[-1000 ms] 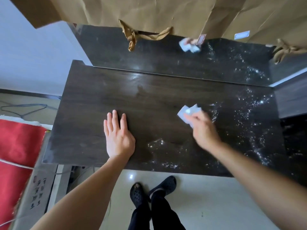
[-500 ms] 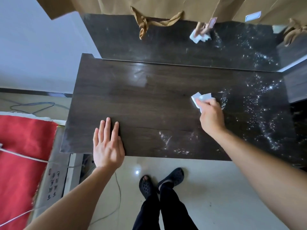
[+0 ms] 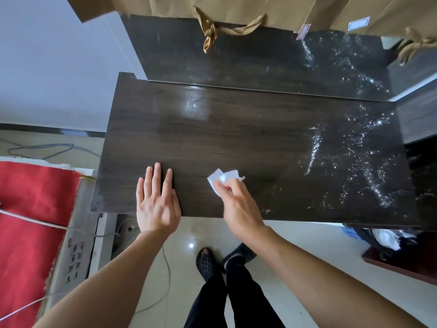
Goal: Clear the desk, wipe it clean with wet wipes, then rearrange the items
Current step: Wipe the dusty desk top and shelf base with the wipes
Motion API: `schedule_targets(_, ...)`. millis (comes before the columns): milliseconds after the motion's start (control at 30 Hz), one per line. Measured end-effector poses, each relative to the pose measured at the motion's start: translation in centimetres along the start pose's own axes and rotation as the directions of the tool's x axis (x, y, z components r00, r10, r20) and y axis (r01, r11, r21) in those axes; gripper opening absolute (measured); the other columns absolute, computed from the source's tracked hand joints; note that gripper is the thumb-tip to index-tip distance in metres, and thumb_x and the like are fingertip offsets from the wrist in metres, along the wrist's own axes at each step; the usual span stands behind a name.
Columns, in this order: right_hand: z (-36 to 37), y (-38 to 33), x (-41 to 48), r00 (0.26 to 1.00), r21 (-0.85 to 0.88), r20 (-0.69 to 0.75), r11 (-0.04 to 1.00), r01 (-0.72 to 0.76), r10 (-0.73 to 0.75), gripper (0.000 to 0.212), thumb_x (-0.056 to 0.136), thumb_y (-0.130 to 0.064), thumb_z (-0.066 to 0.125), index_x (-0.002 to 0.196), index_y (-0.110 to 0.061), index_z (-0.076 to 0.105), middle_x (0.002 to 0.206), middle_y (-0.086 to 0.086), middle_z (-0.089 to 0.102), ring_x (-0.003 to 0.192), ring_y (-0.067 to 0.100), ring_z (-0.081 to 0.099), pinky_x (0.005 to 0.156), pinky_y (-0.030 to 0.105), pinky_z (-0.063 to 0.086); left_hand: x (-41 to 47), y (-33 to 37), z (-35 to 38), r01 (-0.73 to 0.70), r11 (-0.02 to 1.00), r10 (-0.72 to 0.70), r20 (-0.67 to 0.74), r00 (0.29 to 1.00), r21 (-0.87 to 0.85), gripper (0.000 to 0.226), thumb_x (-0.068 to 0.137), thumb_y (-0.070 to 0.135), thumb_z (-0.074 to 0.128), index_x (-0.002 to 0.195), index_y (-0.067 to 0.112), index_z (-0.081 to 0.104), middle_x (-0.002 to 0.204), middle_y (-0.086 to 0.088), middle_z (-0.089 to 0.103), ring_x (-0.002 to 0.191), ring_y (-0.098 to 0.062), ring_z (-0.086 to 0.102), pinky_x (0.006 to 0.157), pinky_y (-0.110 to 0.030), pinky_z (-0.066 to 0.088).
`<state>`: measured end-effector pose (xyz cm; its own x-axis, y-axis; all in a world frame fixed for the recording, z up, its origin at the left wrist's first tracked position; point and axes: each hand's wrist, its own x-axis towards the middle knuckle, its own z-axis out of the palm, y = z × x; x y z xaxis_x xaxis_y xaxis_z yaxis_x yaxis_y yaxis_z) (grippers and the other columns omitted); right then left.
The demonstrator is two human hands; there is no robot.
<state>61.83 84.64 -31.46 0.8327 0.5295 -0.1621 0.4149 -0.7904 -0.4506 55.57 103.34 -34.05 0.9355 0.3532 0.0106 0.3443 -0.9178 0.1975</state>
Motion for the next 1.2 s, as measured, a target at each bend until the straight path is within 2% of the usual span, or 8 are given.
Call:
schedule_targets(233, -3.7, 9.1, -3.5, 0.918, -0.105, -0.259, 0.936, -0.336, 0.3, 0.064, 0.06, 0.024, 0.052, 0.118, -0.002, 0.058, 0.095, 0.018, 0.053, 0.086, 0.039, 0.054, 0.063, 0.04, 0.051, 0.0, 0.0, 0.0, 0.001, 1.0, -0.002, 0.015, 1.0, 0.012, 0.054, 0.091, 0.026, 0.028, 0.141, 0.01, 0.04, 0.152, -0.017, 0.029, 0.143, -0.034, 0.02, 0.117, -0.048, 0.015)
schedule_targets(400, 1.8, -1.0, -2.7, 0.971, -0.043, -0.21, 0.991, -0.129, 0.117, 0.056, 0.072, 0.001, 0.026, 0.118, -0.006, 0.058, 0.091, 0.011, 0.053, 0.073, 0.028, 0.049, 0.061, 0.037, 0.048, -0.1, 0.1, 0.0, 0.006, 1.0, -0.006, 0.019, 1.0, 0.01, 0.054, 0.091, 0.026, 0.027, 0.141, 0.009, 0.04, 0.153, -0.017, 0.028, 0.143, -0.034, 0.02, 0.116, -0.048, 0.015)
schedule_targets(500, 1.4, 0.7, -4.3, 0.986, 0.007, -0.162, 1.0, -0.025, 0.026, 0.054, 0.078, -0.003, 0.025, 0.119, -0.008, 0.059, 0.092, 0.009, 0.053, 0.078, 0.027, 0.05, 0.062, 0.037, 0.047, 0.0, -0.1, 0.1, 0.003, 1.0, -0.003, 0.009, 1.0, 0.012, 0.054, 0.092, 0.026, 0.027, 0.142, 0.009, 0.039, 0.153, -0.017, 0.027, 0.143, -0.034, 0.019, 0.117, -0.047, 0.013)
schedule_targets(700, -1.5, 8.0, -6.0, 0.881, -0.036, -0.367, 0.942, -0.335, 0.299, 0.052, 0.074, 0.017, 0.044, 0.121, 0.001, 0.059, 0.089, 0.017, 0.054, 0.083, 0.034, 0.051, 0.067, 0.042, 0.052, -0.1, -0.1, 0.3, 0.001, 1.0, -0.001, 0.002, 1.0, 0.012, 0.054, 0.092, 0.026, 0.027, 0.142, 0.009, 0.039, 0.153, -0.017, 0.027, 0.143, -0.034, 0.019, 0.117, -0.047, 0.013)
schedule_targets(800, 1.7, 1.5, -4.0, 0.908, 0.088, -0.351, 0.974, -0.21, 0.228, 0.043, 0.086, -0.006, 0.031, 0.116, -0.004, 0.062, 0.089, 0.01, 0.054, 0.082, 0.028, 0.048, 0.069, 0.039, 0.048, -0.1, -0.2, 0.3, -0.004, 1.0, 0.004, -0.004, 1.0, 0.012, 0.053, 0.092, 0.025, 0.029, 0.141, 0.009, 0.04, 0.153, -0.017, 0.028, 0.143, -0.034, 0.02, 0.117, -0.047, 0.014)
schedule_targets(967, 2.3, -1.1, -3.0, 0.984, 0.092, -0.146, 0.989, 0.115, -0.101, 0.042, 0.085, -0.006, 0.037, 0.115, -0.021, 0.061, 0.089, 0.001, 0.05, 0.083, 0.02, 0.047, 0.067, 0.031, 0.04, -0.2, -0.4, 0.5, -0.009, 1.0, 0.009, -0.02, 1.0, 0.006, 0.052, 0.092, 0.024, 0.03, 0.141, 0.009, 0.04, 0.153, -0.016, 0.028, 0.142, -0.033, 0.021, 0.116, -0.047, 0.015)
schedule_targets(1067, -1.2, 5.0, 0.1, 0.97, 0.066, -0.229, 0.996, -0.064, 0.078, 0.041, 0.082, 0.004, 0.058, 0.116, -0.017, 0.064, 0.098, 0.007, 0.054, 0.092, 0.03, 0.053, 0.075, 0.036, 0.047, -0.2, -0.4, 0.4, -0.013, 1.0, 0.013, -0.018, 1.0, 0.0, 0.052, 0.093, 0.025, 0.029, 0.141, 0.009, 0.04, 0.152, -0.017, 0.029, 0.143, -0.034, 0.02, 0.117, -0.047, 0.015)
schedule_targets(1200, -3.8, 6.3, 6.6, 0.935, -0.039, -0.251, 0.963, -0.268, 0.25, 0.059, 0.075, 0.012, 0.048, 0.126, -0.015, 0.057, 0.111, 0.018, 0.048, 0.102, 0.038, 0.045, 0.083, 0.042, 0.045, -0.1, -0.5, 0.6, -0.013, 1.0, 0.013, -0.018, 1.0, 0.001, 0.051, 0.093, 0.024, 0.031, 0.141, 0.009, 0.04, 0.152, -0.017, 0.029, 0.143, -0.034, 0.021, 0.117, -0.046, 0.015)
